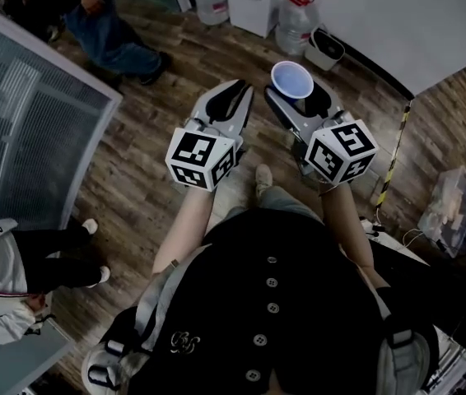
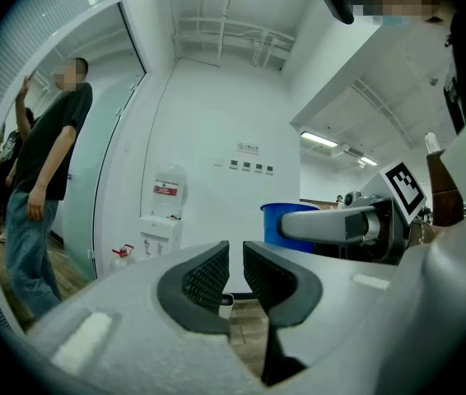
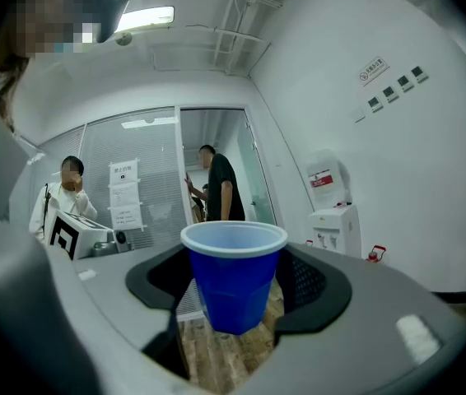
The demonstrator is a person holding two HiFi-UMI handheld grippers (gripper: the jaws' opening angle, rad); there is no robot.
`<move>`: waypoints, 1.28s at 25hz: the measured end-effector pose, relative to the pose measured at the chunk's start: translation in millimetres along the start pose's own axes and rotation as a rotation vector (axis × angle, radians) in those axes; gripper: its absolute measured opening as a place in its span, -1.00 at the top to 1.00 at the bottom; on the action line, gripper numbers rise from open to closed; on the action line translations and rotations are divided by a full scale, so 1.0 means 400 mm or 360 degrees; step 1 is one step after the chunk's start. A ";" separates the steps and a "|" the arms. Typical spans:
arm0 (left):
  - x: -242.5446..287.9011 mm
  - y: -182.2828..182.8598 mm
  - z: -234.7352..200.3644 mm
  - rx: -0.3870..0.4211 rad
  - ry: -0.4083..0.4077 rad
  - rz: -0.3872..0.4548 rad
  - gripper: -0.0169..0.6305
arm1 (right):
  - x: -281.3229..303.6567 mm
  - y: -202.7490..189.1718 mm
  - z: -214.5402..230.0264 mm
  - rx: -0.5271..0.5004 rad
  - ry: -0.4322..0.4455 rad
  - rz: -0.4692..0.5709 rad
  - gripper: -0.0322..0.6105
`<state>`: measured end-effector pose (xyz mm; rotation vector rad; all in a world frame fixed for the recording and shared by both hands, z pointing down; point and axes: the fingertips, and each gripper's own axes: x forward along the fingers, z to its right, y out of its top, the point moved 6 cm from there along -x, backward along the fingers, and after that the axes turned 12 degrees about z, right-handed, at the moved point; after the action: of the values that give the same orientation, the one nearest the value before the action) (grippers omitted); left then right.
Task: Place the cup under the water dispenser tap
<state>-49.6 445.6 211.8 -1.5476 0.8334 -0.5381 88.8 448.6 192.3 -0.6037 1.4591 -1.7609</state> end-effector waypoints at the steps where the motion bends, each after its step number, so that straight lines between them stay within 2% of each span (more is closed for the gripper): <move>1: 0.033 0.002 -0.017 0.0006 0.0001 0.0001 0.81 | 0.026 0.008 0.027 -0.0001 0.0007 0.0004 -0.04; 8: 0.240 -0.019 -0.113 -0.0008 0.0031 0.0003 0.81 | 0.162 0.024 0.209 0.0015 0.0037 -0.0012 -0.04; 18: 0.382 -0.094 -0.196 -0.0098 0.0063 -0.0055 0.81 | 0.260 -0.024 0.354 0.0112 0.0007 -0.0080 -0.04; 25: 0.497 -0.100 -0.303 -0.0090 0.0020 -0.0064 0.81 | 0.369 -0.030 0.440 0.0120 -0.0036 -0.0064 -0.04; 32: 0.654 -0.076 -0.459 -0.0053 -0.0115 -0.0072 0.81 | 0.548 -0.012 0.528 0.0074 -0.0103 -0.0010 -0.04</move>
<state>-15.8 127.6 237.3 -1.6103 0.7569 -0.5002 115.7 147.0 223.6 -0.6355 1.3699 -1.7594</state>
